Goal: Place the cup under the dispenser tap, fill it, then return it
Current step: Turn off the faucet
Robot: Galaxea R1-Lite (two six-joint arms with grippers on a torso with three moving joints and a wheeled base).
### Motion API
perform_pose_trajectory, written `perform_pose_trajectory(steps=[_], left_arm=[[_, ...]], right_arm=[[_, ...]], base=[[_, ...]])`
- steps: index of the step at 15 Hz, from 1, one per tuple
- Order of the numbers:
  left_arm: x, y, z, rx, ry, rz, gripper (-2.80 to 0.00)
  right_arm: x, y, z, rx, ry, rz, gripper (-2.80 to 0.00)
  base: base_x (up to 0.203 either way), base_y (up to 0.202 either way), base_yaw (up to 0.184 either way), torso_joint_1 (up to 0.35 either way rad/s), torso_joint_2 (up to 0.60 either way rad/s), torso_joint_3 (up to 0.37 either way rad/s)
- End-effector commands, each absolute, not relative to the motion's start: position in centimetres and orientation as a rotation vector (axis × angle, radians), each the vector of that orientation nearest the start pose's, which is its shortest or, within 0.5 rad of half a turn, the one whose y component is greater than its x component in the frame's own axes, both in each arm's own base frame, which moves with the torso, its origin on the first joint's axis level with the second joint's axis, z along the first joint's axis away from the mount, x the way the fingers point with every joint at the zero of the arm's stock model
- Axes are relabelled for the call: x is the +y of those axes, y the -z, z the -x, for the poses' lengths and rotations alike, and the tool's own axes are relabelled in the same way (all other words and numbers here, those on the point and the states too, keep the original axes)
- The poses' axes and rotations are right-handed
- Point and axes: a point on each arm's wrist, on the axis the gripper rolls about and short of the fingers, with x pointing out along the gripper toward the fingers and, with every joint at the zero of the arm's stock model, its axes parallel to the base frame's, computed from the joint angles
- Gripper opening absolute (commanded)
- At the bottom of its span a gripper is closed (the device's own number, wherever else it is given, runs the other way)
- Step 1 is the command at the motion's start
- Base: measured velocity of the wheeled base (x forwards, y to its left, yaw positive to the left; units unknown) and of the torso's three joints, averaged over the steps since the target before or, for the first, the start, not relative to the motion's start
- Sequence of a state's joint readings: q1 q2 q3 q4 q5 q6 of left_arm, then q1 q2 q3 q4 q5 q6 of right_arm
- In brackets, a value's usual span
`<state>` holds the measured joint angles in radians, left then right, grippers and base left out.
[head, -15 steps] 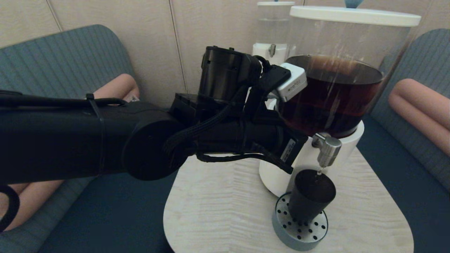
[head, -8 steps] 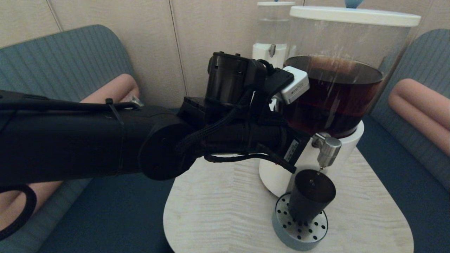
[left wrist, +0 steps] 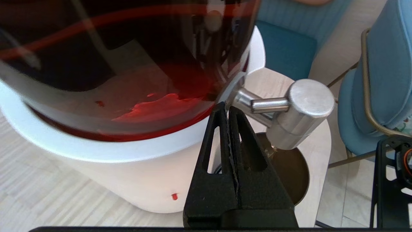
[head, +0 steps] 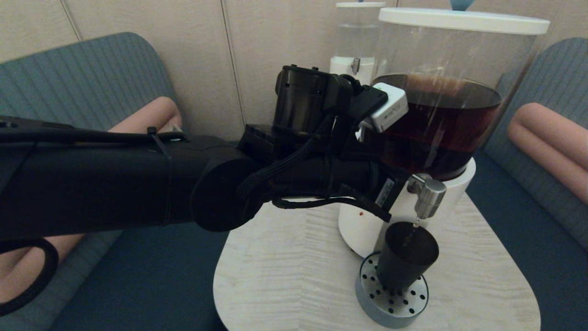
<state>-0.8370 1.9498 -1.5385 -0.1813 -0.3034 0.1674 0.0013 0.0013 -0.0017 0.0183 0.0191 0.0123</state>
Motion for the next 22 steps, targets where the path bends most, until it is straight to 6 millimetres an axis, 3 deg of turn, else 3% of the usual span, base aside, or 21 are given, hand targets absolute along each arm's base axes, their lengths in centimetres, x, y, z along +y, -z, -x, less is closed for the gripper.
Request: perform_pose_trajectory(steps=[1, 22], left_arm=[[-30.3, -25.5, -26.2, 0.136, 1.159, -0.213, -2.80], [-32.9, -24.5, -27.1, 0.076, 1.159, -0.172, -2.80]], right_arm=[[0.0, -7.4, 2.3, 0.019, -0.021, -0.012, -2.80], [0.0, -7.4, 2.3, 0.019, -0.021, -0.012, -2.80]], base=[[0.000, 0.000, 0.000, 0.000, 0.00, 0.000], [0.000, 0.000, 0.000, 0.000, 0.00, 0.000]])
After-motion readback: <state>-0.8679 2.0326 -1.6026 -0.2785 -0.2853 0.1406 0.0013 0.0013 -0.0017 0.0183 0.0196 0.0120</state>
